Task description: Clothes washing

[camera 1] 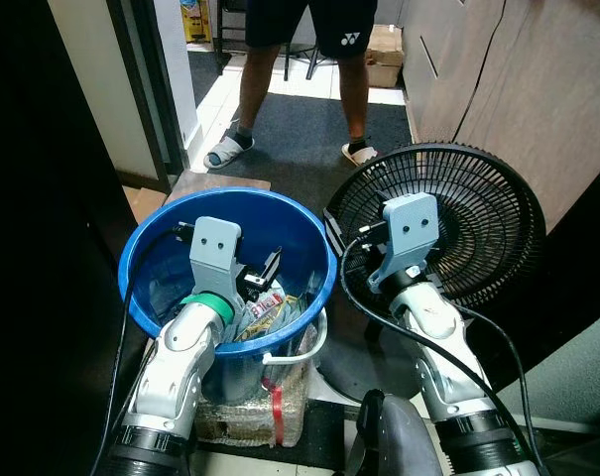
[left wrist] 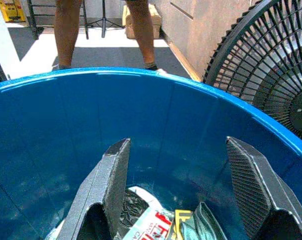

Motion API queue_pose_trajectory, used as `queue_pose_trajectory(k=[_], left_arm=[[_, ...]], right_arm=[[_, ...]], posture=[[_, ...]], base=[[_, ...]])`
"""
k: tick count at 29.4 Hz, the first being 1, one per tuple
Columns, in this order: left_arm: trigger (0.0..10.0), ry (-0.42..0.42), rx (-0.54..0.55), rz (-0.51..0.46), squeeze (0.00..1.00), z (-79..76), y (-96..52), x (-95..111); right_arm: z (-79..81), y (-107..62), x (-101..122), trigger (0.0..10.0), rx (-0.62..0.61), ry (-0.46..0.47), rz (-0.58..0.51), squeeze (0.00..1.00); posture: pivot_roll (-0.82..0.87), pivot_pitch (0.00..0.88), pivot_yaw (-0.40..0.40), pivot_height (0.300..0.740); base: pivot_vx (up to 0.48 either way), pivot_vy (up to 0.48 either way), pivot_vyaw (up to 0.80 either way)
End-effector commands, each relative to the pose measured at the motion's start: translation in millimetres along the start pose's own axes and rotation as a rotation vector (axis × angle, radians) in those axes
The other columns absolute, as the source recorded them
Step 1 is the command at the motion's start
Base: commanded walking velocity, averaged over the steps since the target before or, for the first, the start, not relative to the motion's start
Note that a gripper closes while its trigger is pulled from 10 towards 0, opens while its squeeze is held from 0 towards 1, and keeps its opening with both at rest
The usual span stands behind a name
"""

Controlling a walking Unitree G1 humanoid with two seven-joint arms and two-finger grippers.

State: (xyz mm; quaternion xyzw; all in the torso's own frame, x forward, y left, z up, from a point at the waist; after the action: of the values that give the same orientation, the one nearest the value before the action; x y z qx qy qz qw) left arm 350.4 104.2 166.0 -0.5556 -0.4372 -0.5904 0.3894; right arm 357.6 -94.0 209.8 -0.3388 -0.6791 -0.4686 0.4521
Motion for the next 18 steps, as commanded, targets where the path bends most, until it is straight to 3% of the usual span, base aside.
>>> queue_pose_trajectory(k=[1, 7, 13, 18], left_arm=[[10.0, 0.0, -0.007, 0.011, 0.0, -3.5, 0.1, -1.1], [10.0, -0.02, 0.014, -0.001, 0.0, -9.6, 6.7, 5.2], [10.0, -0.02, 0.075, 0.025, 0.0, -5.5, 13.6, 2.9], [10.0, -0.014, 0.141, 0.048, 0.0, -5.1, 26.8, 4.9]], right_arm=[[1.4, -1.6, -1.4, 10.0, 0.008, 0.0, 0.006, 0.0], [-2.2, 0.5, 4.6, 10.0, 0.018, -0.017, -0.012, 0.0], [-2.3, 0.2, 5.2, 10.0, 0.03, -0.021, -0.012, 0.0], [11.3, -5.3, -2.4, 10.0, 0.188, -0.052, 0.029, 0.0]], posture=[[0.1, 0.052, -0.015, 0.36], [0.1, 0.053, -0.014, 0.33], [0.1, 0.071, -0.015, 0.315], [0.1, 0.084, -0.011, 0.3]], base=[[0.0, 0.0, 0.0], [0.0, 0.0, 0.0], [0.0, 0.0, 0.0], [0.0, 0.0, 0.0]])
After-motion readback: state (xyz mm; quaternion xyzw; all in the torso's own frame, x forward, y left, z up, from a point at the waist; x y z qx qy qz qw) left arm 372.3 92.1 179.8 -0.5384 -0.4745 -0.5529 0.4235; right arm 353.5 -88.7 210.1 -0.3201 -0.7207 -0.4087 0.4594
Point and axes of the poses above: a point about 5 cm out from each wrist's last joint towards the gripper, its own y axis pointing out of the wrist towards the gripper, its own x axis along the axis of the wrist's last joint, z = x × y, the point moved 3 cm from there along y, pointing out of the wrist towards the gripper, and after that the axes turned 1 degree about y, right-handed, at the moved point
